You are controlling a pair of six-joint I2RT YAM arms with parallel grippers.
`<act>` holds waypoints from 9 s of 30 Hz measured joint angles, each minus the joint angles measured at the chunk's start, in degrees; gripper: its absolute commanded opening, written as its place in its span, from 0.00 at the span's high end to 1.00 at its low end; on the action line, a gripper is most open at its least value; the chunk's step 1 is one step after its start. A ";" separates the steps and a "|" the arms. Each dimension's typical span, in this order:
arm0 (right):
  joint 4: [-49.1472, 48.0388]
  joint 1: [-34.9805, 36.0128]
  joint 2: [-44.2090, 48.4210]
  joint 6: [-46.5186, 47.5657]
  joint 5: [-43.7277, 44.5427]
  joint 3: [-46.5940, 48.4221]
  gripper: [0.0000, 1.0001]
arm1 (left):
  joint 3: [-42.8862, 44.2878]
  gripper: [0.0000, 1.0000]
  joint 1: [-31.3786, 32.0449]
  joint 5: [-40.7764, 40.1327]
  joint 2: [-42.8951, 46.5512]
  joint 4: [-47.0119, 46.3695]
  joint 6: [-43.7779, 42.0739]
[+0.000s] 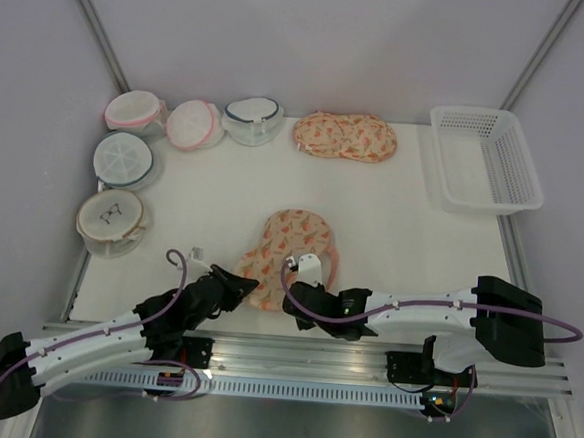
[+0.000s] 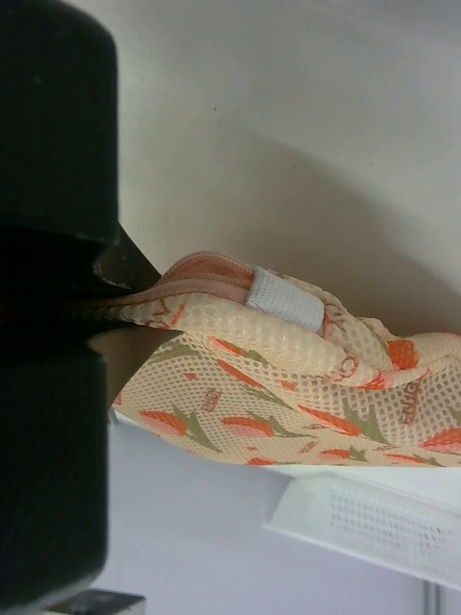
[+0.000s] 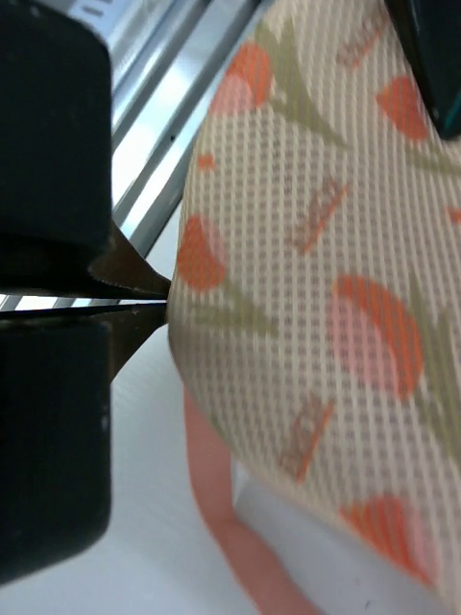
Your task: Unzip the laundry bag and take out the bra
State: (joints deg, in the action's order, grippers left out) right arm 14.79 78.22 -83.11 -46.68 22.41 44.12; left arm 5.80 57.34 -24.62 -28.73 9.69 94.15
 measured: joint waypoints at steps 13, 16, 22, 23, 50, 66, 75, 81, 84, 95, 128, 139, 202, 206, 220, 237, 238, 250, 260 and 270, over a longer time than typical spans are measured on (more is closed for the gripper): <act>13.00 -2.36 -0.48 -1.14 7.41 0.26 1.00 | 12.66 0.96 -0.26 12.61 -12.41 6.60 -31.43; 14.27 -2.47 -0.76 -1.36 7.78 0.26 1.00 | 16.41 0.96 -0.35 16.74 -17.03 6.58 -38.66; 17.75 -2.51 -0.59 -3.67 10.27 0.24 1.00 | 20.68 0.19 -0.37 17.55 -21.64 8.92 -44.98; 18.45 -2.64 -0.42 -4.15 10.95 0.24 1.00 | 21.11 0.13 -0.37 17.14 -21.97 9.92 -44.70; -6.27 -4.17 6.95 -8.20 -6.71 -13.07 0.99 | 6.67 0.00 1.31 15.47 -2.93 7.74 -12.04; -22.69 -19.96 -6.84 -16.20 -5.40 -8.70 1.00 | 10.67 0.00 1.31 11.41 2.97 15.85 -7.98; -20.11 -26.69 0.96 -23.26 2.51 -15.87 1.00 | 10.67 0.00 1.31 11.23 4.22 18.14 -5.95; -14.40 -27.98 14.29 -26.80 7.15 -22.71 1.00 | 10.67 0.00 1.33 11.21 3.50 18.56 -5.79; -14.32 -27.93 16.37 -26.51 6.38 -23.89 1.00 | 10.67 0.00 1.36 11.23 3.45 18.53 -5.68; -31.08 -21.11 -4.20 -18.99 -10.84 -14.78 1.00 | 9.09 0.01 1.53 11.43 -2.29 8.37 -3.50; -26.77 -15.69 6.08 1.86 -35.06 -12.48 0.99 | 9.25 0.29 1.68 2.21 -27.28 -8.02 3.30; -11.23 -15.69 6.88 6.56 -33.92 -9.68 1.00 | 6.49 0.69 1.68 -2.49 -16.76 -7.28 3.26; -13.53 -15.43 6.05 8.02 -34.27 -6.19 1.00 | 8.90 0.01 -11.19 21.51 -15.82 -5.90 -16.74; -15.63 -15.43 4.24 8.17 -36.57 -5.44 0.99 | 8.81 0.00 -10.69 21.90 -17.97 -12.41 -14.67; -16.20 -15.43 4.42 8.61 -37.66 -5.44 1.00 | 8.76 0.50 -6.10 21.62 -30.47 -25.75 -10.14; -0.72 -15.43 5.40 9.84 -22.64 -4.11 0.99 | 9.94 0.98 -15.65 20.37 -26.75 -17.86 -16.31; 1.46 -15.52 5.51 9.31 -19.98 -4.09 1.00 | 11.34 0.98 -16.24 20.79 -26.73 -15.39 -18.43; 15.69 -17.79 3.76 5.92 -0.48 -1.49 1.00 | 25.88 0.98 -17.55 34.75 -37.83 -3.15 -46.75; 18.58 -18.45 6.80 5.79 0.81 -3.06 1.00 | 36.13 0.28 -17.73 38.29 -56.94 -1.97 -55.82; 16.09 -18.45 9.09 7.08 -3.56 -4.61 1.00 | 25.68 0.25 -17.25 24.94 -27.71 2.51 -43.12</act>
State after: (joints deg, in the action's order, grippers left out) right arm 30.87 59.77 -74.02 -39.59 18.85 39.51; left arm 31.48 40.10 0.32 -56.45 12.21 51.03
